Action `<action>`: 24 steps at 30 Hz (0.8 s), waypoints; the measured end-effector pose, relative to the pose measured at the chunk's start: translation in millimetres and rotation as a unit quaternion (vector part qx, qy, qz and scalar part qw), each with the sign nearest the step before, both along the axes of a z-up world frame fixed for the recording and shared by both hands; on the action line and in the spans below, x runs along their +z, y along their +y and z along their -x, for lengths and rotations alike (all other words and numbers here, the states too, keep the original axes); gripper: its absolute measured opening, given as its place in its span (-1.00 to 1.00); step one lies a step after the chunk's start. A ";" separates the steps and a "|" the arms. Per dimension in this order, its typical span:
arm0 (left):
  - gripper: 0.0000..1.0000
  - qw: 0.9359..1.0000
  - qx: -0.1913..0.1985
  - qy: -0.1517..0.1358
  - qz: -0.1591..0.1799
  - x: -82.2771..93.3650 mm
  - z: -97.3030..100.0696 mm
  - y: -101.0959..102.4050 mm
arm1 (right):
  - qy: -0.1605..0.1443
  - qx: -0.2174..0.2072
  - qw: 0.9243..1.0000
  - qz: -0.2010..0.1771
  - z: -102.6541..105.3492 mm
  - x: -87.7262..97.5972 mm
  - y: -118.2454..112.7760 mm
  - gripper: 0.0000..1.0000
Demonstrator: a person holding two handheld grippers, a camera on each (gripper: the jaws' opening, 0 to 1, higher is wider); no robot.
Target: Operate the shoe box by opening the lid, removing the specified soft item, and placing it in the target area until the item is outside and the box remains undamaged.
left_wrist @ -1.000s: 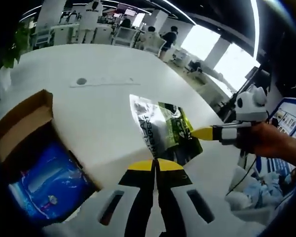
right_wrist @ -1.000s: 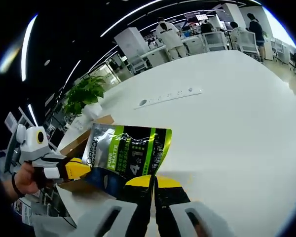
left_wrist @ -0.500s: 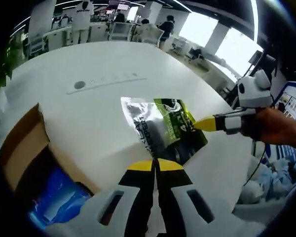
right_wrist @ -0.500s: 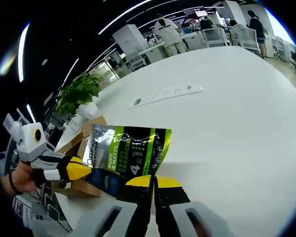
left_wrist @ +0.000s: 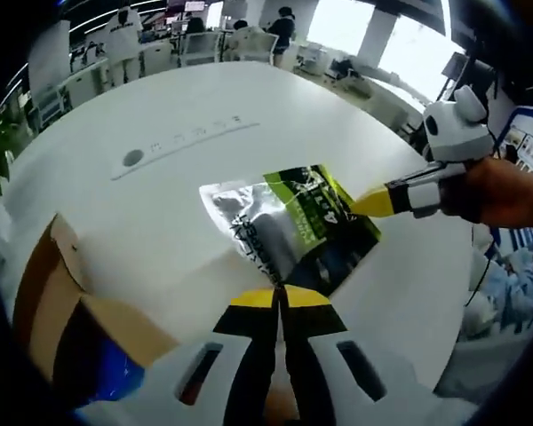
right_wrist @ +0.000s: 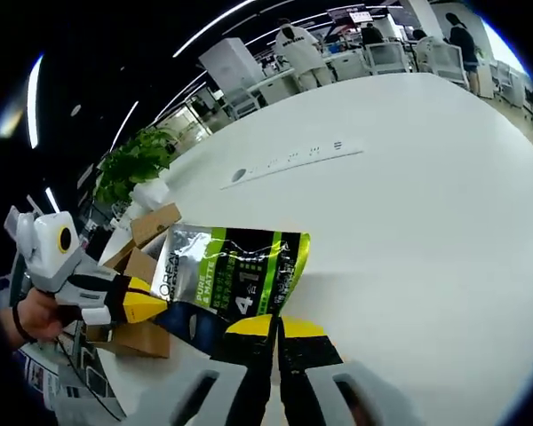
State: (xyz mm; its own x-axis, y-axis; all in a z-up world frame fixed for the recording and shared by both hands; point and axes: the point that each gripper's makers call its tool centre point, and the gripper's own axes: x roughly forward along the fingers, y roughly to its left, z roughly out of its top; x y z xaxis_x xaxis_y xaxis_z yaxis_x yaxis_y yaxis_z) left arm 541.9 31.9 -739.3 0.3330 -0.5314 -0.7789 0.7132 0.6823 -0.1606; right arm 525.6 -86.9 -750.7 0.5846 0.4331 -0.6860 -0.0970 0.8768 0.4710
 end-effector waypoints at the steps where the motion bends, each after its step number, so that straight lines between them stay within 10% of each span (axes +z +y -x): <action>1: -0.99 1.000 -0.004 -0.001 -0.003 -0.7 -0.3 -1.6 | 0.001 0.000 1.000 0.000 -1.1 -1.5 -0.2 -1.00; 24: -0.98 0.992 -0.091 -0.005 -0.088 -34.9 4.7 -9.0 | 0.021 0.008 1.000 0.009 -2.2 -24.2 -5.2 -1.00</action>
State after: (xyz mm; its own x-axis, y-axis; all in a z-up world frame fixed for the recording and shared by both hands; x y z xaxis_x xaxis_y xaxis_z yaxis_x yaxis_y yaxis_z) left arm 537.2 22.9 -774.1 0.2511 -0.4403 -0.8620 0.8282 0.5586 -0.0440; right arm 527.9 -92.1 -774.9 0.5482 0.4293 -0.7177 -0.0912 0.8838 0.4589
